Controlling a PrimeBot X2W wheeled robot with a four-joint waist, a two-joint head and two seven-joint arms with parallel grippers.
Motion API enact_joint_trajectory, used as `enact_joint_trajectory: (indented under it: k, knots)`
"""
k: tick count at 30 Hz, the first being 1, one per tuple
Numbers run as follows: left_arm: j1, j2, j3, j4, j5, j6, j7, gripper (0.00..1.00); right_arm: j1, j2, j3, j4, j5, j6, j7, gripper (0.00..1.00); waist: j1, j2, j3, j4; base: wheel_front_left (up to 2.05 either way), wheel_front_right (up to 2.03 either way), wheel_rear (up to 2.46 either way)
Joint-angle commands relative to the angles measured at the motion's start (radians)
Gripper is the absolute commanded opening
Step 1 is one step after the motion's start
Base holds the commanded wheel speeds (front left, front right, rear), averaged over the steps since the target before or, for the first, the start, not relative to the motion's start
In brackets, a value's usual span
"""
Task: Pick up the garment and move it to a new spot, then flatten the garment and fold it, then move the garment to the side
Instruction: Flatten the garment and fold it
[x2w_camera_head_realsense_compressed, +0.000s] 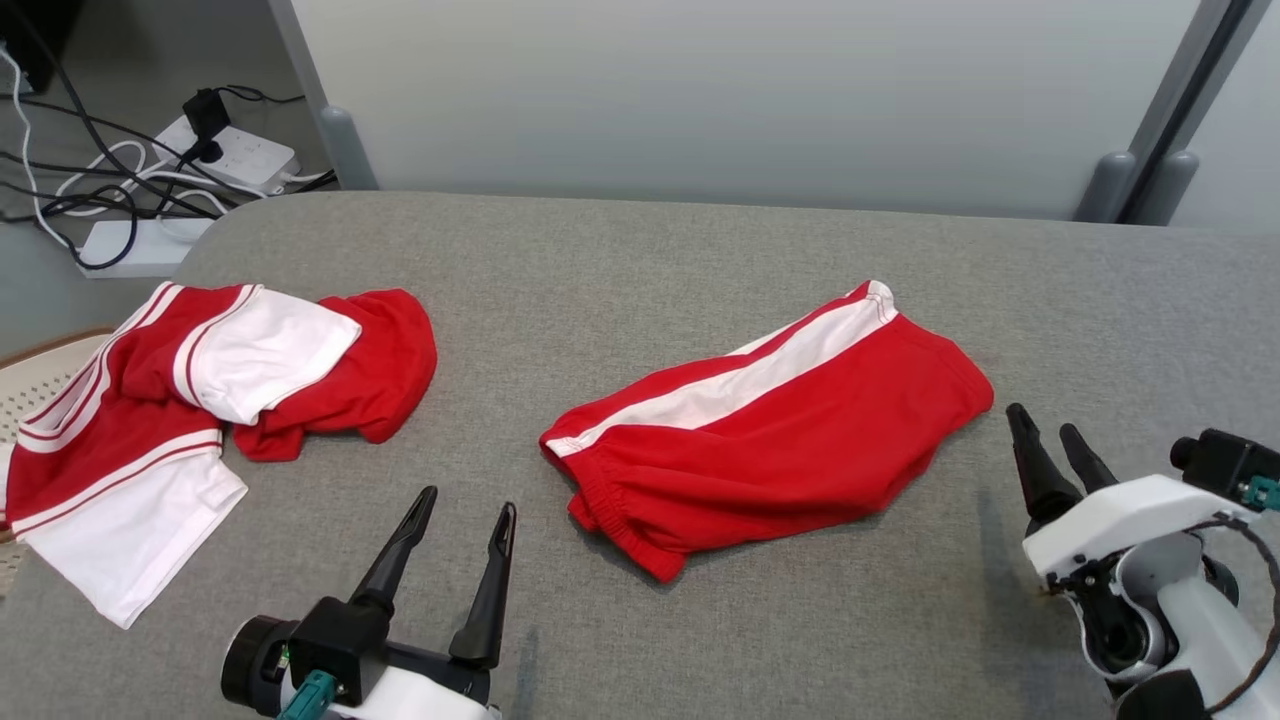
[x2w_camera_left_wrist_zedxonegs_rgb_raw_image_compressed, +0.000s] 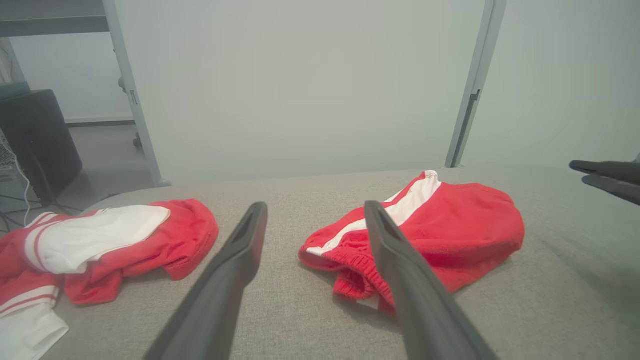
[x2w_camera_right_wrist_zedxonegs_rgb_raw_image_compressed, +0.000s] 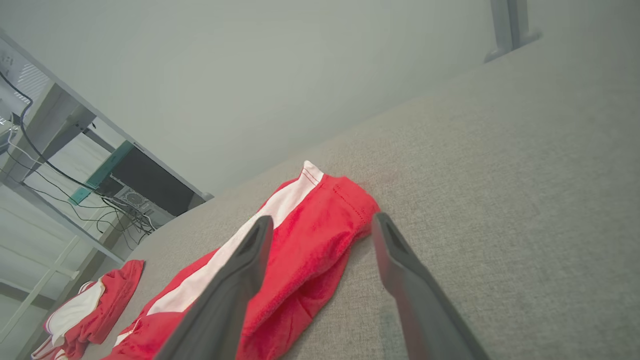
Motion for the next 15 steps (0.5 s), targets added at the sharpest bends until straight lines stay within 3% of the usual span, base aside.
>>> enact_joint_trajectory:
  k: [1, 8, 15]
  knots:
    - [-0.046, 0.007, 0.036, -0.020, 0.012, -0.010, -0.009, 1.00, -0.039, -0.016, 0.026, 0.000, 0.013, 0.004, 0.009, 1.00, 0.0000, 0.0000, 0.008, 0.011, 0.00, 0.00, 0.00]
    - [-0.082, -0.016, 0.030, -0.007, 0.040, -0.047, -0.009, 1.00, -0.203, -0.040, 0.034, 0.233, 0.107, 0.004, 0.105, 1.00, 0.0000, 0.0000, 0.064, 0.070, 0.00, 0.00, 0.00]
    - [-0.120, -0.041, 0.030, -0.003, 0.058, -0.072, -0.009, 1.00, -0.299, -0.054, 0.027, 0.376, 0.171, 0.004, 0.181, 1.00, 0.0000, 0.0000, 0.128, 0.110, 0.00, 0.00, 0.00]
